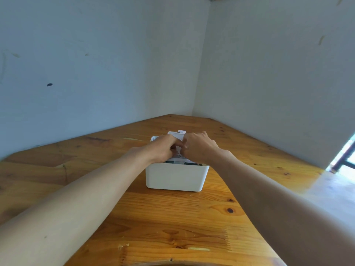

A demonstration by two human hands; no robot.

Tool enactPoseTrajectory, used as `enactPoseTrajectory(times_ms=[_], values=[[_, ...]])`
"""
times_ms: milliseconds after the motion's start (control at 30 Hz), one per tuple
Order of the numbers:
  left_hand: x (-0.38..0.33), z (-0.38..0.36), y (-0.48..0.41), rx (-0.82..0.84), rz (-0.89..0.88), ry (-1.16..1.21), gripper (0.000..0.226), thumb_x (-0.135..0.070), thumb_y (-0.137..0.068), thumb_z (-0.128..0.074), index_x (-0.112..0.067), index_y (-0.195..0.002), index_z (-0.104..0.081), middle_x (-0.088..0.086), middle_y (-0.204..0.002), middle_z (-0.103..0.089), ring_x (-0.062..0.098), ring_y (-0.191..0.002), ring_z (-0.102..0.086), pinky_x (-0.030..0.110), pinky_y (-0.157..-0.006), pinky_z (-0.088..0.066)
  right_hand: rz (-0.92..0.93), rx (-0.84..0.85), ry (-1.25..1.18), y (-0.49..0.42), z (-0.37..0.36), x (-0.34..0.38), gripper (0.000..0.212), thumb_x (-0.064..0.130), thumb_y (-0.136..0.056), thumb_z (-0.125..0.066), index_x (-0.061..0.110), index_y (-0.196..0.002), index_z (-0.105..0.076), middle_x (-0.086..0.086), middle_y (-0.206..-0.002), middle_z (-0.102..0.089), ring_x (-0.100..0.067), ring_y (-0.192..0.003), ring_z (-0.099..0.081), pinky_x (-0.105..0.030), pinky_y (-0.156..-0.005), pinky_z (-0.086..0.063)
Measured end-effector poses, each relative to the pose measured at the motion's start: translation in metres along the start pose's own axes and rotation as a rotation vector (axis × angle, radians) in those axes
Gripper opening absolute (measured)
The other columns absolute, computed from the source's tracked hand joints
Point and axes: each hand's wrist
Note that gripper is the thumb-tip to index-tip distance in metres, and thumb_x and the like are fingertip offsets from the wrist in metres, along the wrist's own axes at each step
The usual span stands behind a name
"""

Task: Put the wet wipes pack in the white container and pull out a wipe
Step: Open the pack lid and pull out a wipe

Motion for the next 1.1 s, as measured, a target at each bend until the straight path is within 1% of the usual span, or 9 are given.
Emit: enactPoseTrajectory(times_ms=[100,200,300,467,533,633,767,900,1100], values=[[0.001,-0.002,-0.001,-0.015,0.007,-0.007,0.030,-0.004,-0.095,-0.053,-0.023,-0.115,-0.064,0.000,-0.091,-0.057,0.010,-0.076,-0.052,0.020,-0.061,-0.041,0.025,-0.013,0.049,0.000,-0.002,-0.003,0.030,0.011,-0.085,-0.054,0.010,-0.115,-0.054,-0.015,-0.118,-0.050,-0.034,-0.116,-0.037,-0.038,-0.070,-0.039],[0.001,-0.002,-0.003,-0.023,0.023,-0.009,0.016,-0.005,-0.094,-0.056,-0.017,-0.098,-0.066,-0.006,-0.088,-0.057,0.011,-0.082,-0.053,0.018,-0.060,-0.038,0.066,0.013,0.055,0.000,-0.007,-0.006,0.037,0.005,-0.084,-0.055,0.012,-0.120,-0.049,-0.015,-0.119,-0.049,-0.033,-0.115,-0.039,-0.036,-0.069,-0.039],[0.002,-0.002,-0.005,-0.005,0.031,-0.015,0.015,-0.009,-0.094,-0.058,-0.017,-0.098,-0.070,-0.015,-0.082,-0.053,0.008,-0.082,-0.052,0.015,-0.061,-0.035,0.085,0.019,0.054,0.001,-0.011,-0.012,0.039,0.001,-0.084,-0.054,0.013,-0.121,-0.047,-0.015,-0.118,-0.046,-0.032,-0.115,-0.037,-0.035,-0.072,-0.039],[0.004,-0.004,-0.007,0.015,0.034,-0.062,0.019,-0.007,-0.094,-0.056,-0.014,-0.102,-0.072,-0.002,-0.095,-0.065,0.018,-0.094,-0.059,0.022,-0.072,-0.044,0.091,-0.008,0.114,-0.005,-0.023,-0.018,0.017,0.009,-0.085,-0.053,0.012,-0.094,-0.066,-0.007,-0.099,-0.061,-0.029,-0.104,-0.050,-0.032,-0.089,-0.040],[0.003,-0.005,-0.008,0.022,0.035,-0.062,0.021,-0.003,-0.094,-0.055,-0.012,-0.100,-0.072,0.000,-0.095,-0.066,0.018,-0.092,-0.061,0.024,-0.075,-0.046,0.066,-0.044,0.087,-0.005,-0.024,-0.017,0.009,0.012,-0.085,-0.053,0.011,-0.078,-0.060,-0.004,-0.084,-0.058,-0.029,-0.099,-0.052,-0.031,-0.083,-0.043],[0.002,-0.005,-0.008,0.035,0.031,-0.083,0.022,0.000,-0.094,-0.051,-0.015,-0.093,-0.068,-0.007,-0.082,-0.059,0.009,-0.079,-0.054,0.019,-0.065,-0.040,0.030,-0.087,0.033,-0.001,-0.023,-0.015,0.018,0.017,-0.086,-0.054,0.011,-0.070,-0.049,-0.006,-0.080,-0.052,-0.024,-0.090,-0.043,-0.028,-0.071,-0.039],[0.007,-0.005,-0.008,0.001,0.014,-0.073,0.030,-0.006,-0.095,-0.048,-0.029,-0.077,-0.052,-0.003,-0.086,-0.057,0.017,-0.081,-0.054,0.031,-0.069,-0.044,0.045,-0.046,0.046,-0.003,-0.024,-0.016,0.019,0.025,-0.084,-0.056,0.016,-0.068,-0.050,-0.005,-0.079,-0.056,-0.028,-0.095,-0.050,-0.032,-0.088,-0.040],[0.011,-0.007,-0.007,-0.068,-0.002,-0.047,0.034,-0.001,-0.094,-0.041,-0.029,-0.075,-0.043,0.000,-0.086,-0.055,0.020,-0.076,-0.047,0.040,-0.065,-0.042,0.071,-0.057,0.049,-0.002,-0.025,-0.016,0.015,0.024,-0.087,-0.053,0.017,-0.074,-0.054,-0.004,-0.086,-0.052,-0.030,-0.101,-0.046,-0.033,-0.089,-0.038],[0.010,-0.006,-0.003,-0.147,-0.019,0.058,0.015,-0.020,-0.103,-0.032,-0.018,-0.091,-0.040,0.000,-0.078,-0.047,0.017,-0.070,-0.040,0.035,-0.062,-0.035,0.107,-0.134,0.024,0.004,-0.022,-0.015,0.020,0.021,-0.090,-0.055,0.007,-0.097,-0.067,-0.006,-0.095,-0.049,-0.026,-0.109,-0.037,-0.030,-0.074,-0.039]])
Point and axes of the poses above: each hand's wrist, its own y-axis away from the middle knuckle, its own z-axis out of the back of the hand, x = y × z
